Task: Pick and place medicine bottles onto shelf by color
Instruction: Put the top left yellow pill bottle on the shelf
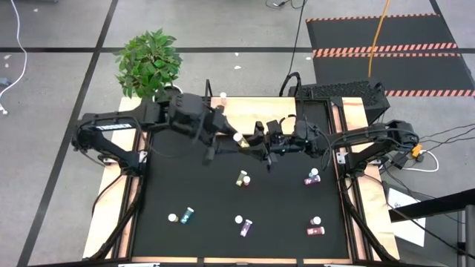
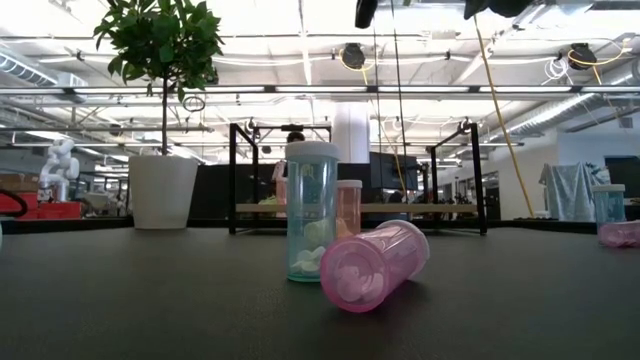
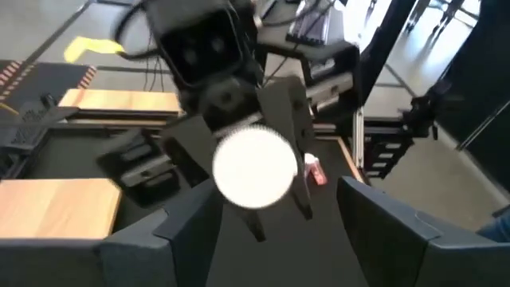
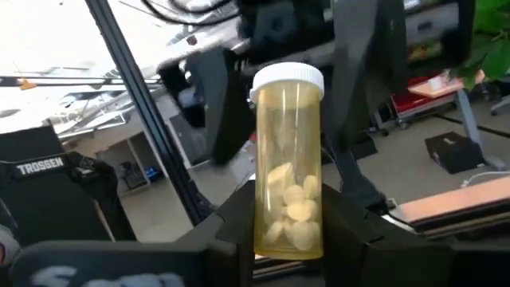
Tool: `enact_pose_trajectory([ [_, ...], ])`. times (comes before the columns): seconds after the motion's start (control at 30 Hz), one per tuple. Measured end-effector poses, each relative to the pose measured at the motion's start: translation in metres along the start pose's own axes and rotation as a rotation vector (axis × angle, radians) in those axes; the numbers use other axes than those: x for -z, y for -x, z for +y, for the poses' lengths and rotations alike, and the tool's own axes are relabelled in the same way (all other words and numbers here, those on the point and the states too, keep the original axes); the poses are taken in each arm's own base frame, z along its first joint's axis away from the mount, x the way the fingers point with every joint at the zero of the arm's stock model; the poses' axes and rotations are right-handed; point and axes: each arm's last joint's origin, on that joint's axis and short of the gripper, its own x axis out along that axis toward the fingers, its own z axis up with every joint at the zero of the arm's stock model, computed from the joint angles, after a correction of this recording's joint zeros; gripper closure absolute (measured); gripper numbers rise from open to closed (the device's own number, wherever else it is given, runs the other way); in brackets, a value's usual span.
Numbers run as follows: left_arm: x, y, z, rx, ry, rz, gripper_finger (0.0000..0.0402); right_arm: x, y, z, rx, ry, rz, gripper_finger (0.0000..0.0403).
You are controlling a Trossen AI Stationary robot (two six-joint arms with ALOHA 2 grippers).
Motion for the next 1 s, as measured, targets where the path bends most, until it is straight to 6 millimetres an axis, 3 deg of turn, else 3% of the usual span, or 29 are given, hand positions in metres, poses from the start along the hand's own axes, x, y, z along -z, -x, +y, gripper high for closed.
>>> enact_pose_trajectory([
  [0.23,-0.003,-0.001,0.000,0.004,0.086,-0.030,0.0190,0.001,0.000,0.002,-0.031,-0.010,0.022,0.0309],
  [0.6,-0.006,0.007,0.006,0.063,0.087,-0.050,0.0219,0.002,0.000,0.001,-0.018,-0.004,0.028,0.0309],
  [1.0,-0.006,0.008,0.010,0.077,0.057,-0.046,0.0278,0.003,0.000,0.000,0.007,-0.008,0.024,0.0309],
])
